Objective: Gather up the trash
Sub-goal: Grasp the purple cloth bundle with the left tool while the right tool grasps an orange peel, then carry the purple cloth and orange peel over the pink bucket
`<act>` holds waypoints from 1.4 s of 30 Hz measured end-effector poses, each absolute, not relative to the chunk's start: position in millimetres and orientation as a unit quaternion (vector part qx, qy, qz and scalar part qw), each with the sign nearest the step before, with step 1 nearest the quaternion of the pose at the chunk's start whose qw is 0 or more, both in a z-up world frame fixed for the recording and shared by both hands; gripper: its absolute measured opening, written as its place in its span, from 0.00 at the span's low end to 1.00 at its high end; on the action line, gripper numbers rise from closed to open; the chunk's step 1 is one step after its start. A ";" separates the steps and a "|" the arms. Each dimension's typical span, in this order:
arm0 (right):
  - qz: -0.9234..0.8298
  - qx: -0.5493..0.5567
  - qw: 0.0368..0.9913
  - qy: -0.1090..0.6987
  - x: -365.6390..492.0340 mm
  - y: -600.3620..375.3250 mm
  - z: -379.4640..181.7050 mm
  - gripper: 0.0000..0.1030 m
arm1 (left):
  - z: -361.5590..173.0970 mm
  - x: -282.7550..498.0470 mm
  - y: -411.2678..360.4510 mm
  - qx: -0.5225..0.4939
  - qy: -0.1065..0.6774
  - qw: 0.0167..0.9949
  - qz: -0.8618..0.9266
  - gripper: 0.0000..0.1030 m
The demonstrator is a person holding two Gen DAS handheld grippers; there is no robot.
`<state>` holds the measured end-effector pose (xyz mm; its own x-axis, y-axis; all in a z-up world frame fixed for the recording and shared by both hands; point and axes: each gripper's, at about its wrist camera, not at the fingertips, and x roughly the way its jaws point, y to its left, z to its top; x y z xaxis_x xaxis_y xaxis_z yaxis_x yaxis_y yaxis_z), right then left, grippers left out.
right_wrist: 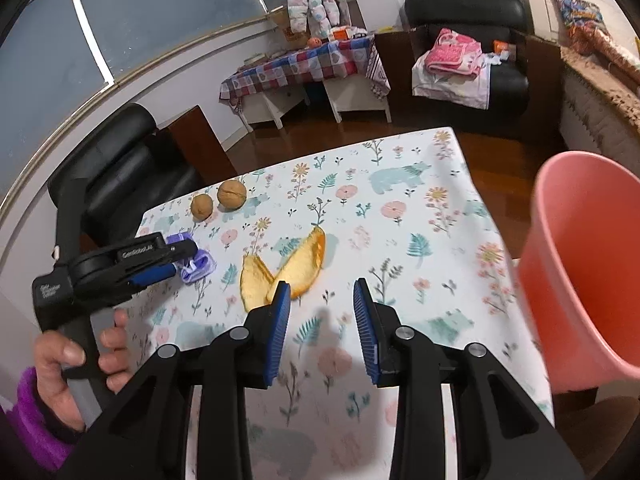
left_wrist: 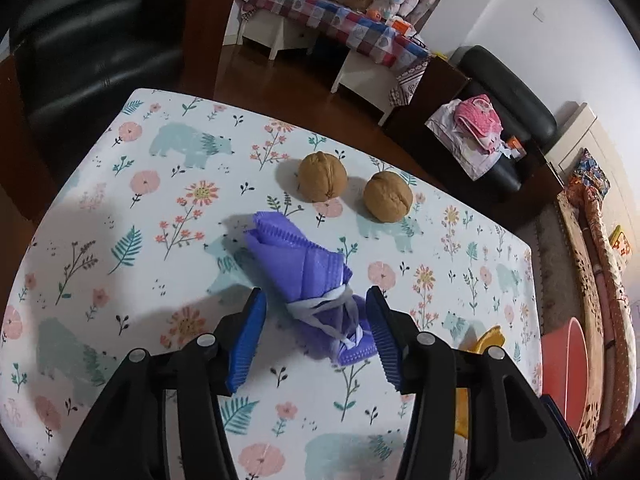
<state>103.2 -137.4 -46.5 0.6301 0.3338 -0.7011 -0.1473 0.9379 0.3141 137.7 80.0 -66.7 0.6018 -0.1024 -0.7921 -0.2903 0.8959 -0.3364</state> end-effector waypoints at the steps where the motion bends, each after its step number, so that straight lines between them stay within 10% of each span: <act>1: 0.134 0.117 0.894 0.412 108.8 -135.6 -48.4 0.32 | -67.2 139.0 80.0 -0.221 0.442 0.868 0.050 0.50; 12: 0.132 0.100 0.880 0.445 155.8 -110.8 -71.3 0.32 | -65.5 143.6 79.5 -0.208 0.433 0.876 0.029 0.30; 42: 0.109 0.131 0.898 0.407 122.1 -154.7 -50.5 0.08 | 6.4 73.3 110.6 -0.188 0.366 0.911 -0.002 0.30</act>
